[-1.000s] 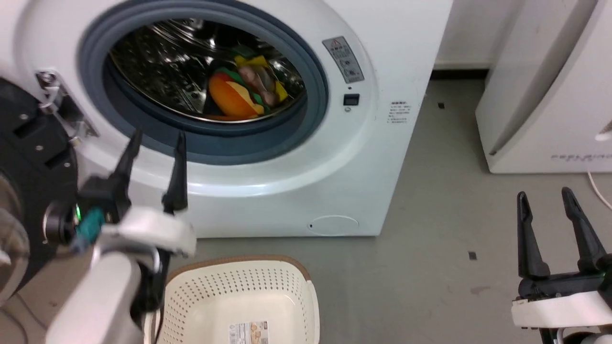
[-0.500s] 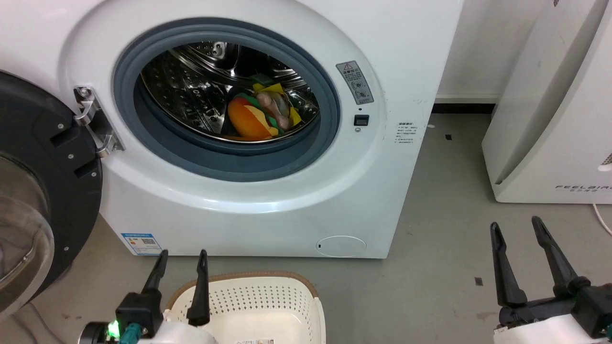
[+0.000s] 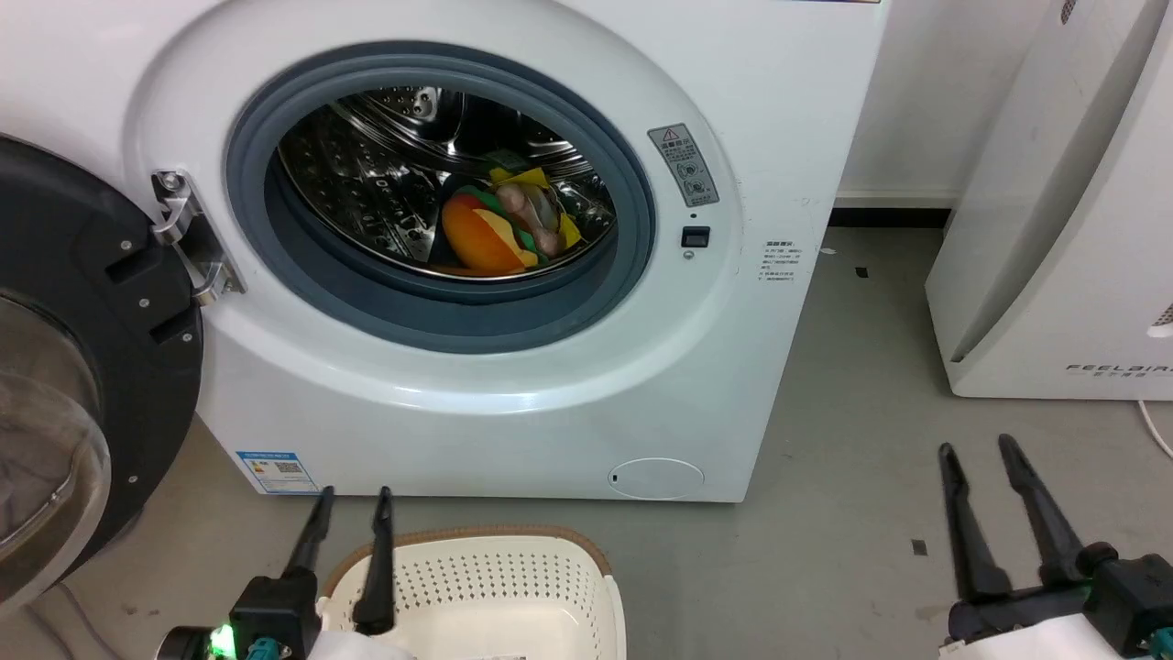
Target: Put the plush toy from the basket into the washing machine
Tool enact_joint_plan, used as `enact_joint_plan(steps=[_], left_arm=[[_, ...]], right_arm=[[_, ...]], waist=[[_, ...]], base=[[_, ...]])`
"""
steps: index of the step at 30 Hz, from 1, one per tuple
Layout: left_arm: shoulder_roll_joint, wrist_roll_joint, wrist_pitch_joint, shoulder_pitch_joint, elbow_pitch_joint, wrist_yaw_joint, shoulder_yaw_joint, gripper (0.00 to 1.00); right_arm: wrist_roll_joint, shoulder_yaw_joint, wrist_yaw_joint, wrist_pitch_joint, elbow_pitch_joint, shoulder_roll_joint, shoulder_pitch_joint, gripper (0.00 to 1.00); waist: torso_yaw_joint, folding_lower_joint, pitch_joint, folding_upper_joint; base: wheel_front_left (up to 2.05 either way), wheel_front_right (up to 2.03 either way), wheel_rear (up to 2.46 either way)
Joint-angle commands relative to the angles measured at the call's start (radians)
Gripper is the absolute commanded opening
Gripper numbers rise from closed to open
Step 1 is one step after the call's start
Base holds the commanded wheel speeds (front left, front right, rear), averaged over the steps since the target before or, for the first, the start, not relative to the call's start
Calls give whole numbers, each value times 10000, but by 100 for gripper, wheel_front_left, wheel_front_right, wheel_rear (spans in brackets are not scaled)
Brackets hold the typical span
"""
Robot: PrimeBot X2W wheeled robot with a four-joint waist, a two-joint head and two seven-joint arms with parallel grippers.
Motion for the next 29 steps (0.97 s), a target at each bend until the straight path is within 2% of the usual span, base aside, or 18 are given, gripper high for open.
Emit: enact_joint_plan(steps=[1, 29], left_arm=[[-5, 2, 5, -1, -2, -5, 6, 0], [-453, 606, 540, -67, -153, -475, 562, 0]], right_arm=[[-1, 1, 0, 7, 1, 0, -1, 0], [-129, 144, -2, 543, 75, 0, -131, 0]], waist=[[-1, 1, 0, 0], [-70, 1, -33, 0]], base=[[0, 0, 0], [0, 0, 0]])
